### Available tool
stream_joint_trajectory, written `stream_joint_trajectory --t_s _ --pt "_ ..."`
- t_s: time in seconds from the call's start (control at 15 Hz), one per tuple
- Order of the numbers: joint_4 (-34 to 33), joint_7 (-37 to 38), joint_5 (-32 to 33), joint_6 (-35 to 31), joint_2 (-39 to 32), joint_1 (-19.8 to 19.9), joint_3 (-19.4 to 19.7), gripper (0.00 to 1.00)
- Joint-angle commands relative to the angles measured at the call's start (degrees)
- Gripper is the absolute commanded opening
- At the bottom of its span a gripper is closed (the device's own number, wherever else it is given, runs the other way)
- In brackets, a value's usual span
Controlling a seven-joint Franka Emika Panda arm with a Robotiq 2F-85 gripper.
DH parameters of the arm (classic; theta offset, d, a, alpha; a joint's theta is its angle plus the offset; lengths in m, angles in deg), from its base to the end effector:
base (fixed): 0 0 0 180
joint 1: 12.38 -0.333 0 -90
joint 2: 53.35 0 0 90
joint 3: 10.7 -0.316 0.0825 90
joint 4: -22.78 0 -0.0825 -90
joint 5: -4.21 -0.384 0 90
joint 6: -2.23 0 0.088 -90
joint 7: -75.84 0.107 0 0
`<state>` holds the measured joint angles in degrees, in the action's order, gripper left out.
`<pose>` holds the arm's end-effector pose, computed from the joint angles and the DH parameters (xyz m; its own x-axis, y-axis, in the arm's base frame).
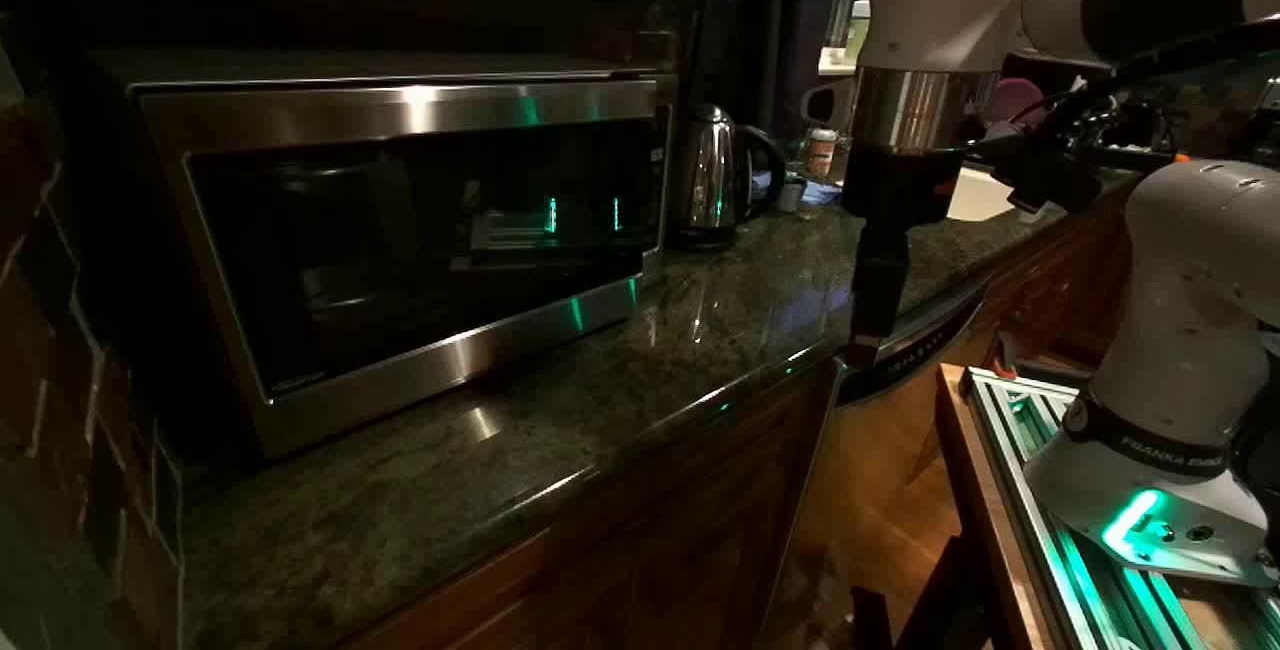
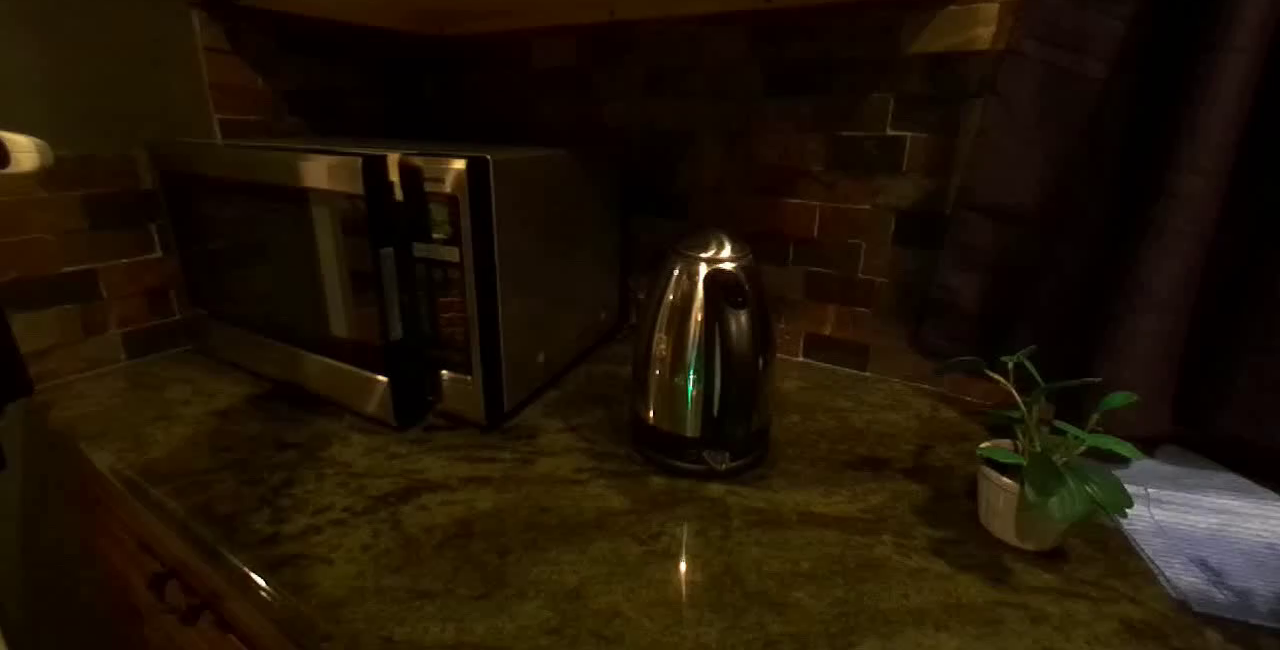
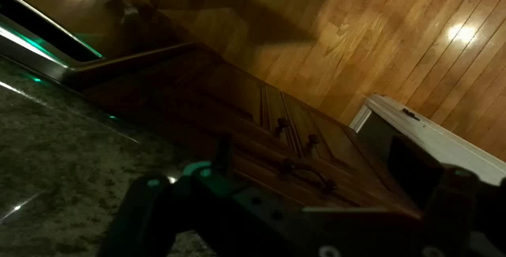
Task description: Close the door of the microwave fully
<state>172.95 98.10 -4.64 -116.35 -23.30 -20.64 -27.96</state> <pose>0.3355 0.1657 0.4083 0.9976 -0.0623 -0.0306 -0.0613 -0.9976 0.0306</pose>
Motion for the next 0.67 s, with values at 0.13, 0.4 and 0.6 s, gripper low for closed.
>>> stream_joint_trajectory --t_s 0.13,0.4,0.6 --pt "-0.05 0.28 0.38 0.05 -0.09 -0.64 0.64 1.00" --pt "-0.05 0.28 0.38 0.05 -0.09 -0.64 0.64 1.00" --pt "-0.11 7.60 5.35 -3.63 -0.55 2.18 -2.72 1.00"
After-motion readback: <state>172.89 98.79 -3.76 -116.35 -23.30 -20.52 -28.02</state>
